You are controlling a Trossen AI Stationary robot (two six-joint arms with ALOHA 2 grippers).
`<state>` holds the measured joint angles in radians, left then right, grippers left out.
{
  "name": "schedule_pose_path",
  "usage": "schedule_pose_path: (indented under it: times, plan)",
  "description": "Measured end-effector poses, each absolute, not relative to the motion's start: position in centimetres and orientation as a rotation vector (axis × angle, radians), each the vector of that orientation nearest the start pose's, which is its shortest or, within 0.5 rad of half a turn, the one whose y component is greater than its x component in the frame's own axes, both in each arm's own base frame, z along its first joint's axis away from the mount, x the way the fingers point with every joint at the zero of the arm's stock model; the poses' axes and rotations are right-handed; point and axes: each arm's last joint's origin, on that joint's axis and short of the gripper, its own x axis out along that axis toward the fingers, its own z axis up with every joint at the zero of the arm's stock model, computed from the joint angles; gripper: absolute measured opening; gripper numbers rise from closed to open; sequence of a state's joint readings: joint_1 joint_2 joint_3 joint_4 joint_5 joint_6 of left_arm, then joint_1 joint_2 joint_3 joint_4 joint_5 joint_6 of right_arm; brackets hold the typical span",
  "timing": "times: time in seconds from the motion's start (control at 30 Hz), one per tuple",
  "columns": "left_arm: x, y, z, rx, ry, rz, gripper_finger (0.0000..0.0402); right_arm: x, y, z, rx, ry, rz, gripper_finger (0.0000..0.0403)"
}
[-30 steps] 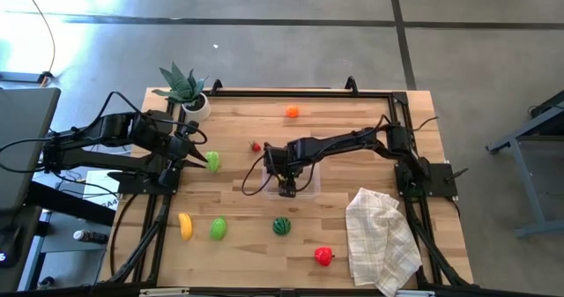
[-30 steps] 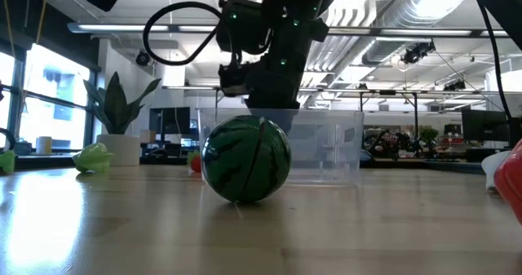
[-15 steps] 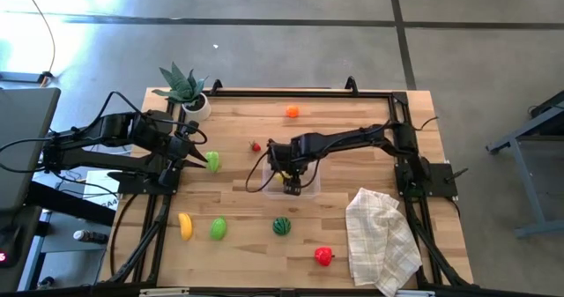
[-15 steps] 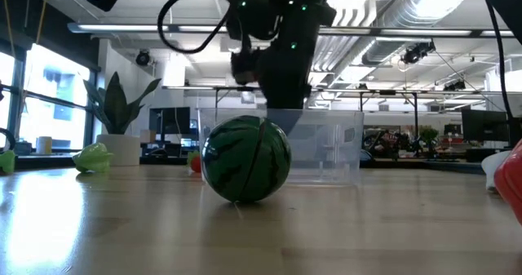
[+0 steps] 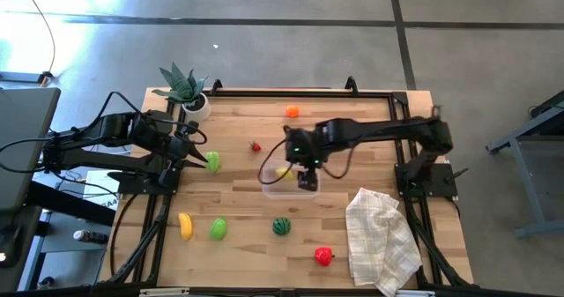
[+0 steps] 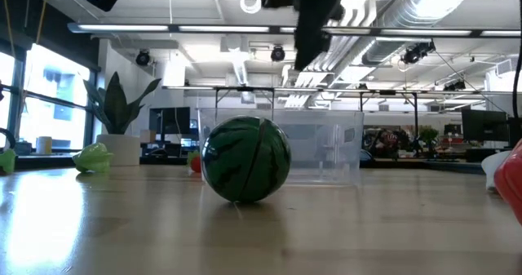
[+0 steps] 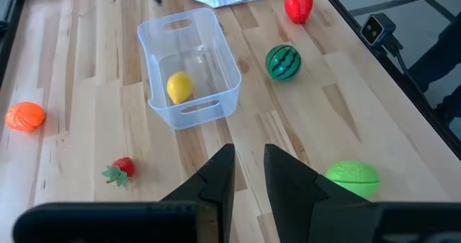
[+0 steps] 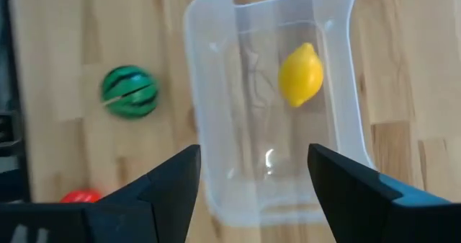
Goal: Pick and placing Produce into tupperware
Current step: Put the red apple into the transparent bin
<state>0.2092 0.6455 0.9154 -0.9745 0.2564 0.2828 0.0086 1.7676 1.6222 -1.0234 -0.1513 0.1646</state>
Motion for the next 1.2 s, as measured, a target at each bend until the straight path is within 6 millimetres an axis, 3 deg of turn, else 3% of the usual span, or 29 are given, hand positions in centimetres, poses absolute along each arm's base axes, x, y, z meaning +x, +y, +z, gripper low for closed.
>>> schedule_pose_path:
  times: [0.33,0.5,0.67,0.8,0.97,1.2]
  plan:
    - [10.2,1.4,32.3,0.109,0.672,-0.141,0.0067,29.3,5.1,37.0,0.311,1.044,0.108,0.0248]
    - [10.1,1.4,32.3,0.109,0.672,-0.141,0.0067,26.5,8.8,39.5,0.405,0.951,0.196,0.0248]
    - [10.2,1.4,32.3,0.109,0.672,-0.141,0.0067,25.1,13.3,40.9,0.461,0.838,0.293,0.0248]
    - [10.2,1.4,32.3,0.109,0.672,-0.142,0.0067,24.4,16.8,40.8,0.478,0.792,0.291,0.0248]
    - [10.2,1.4,32.3,0.109,0.672,-0.141,0.0067,23.7,20.0,39.0,0.461,0.806,0.157,0.0248]
    - [10.1,1.4,32.3,0.109,0.672,-0.141,0.0067,24.8,23.3,34.2,0.357,0.909,-0.037,0.0248]
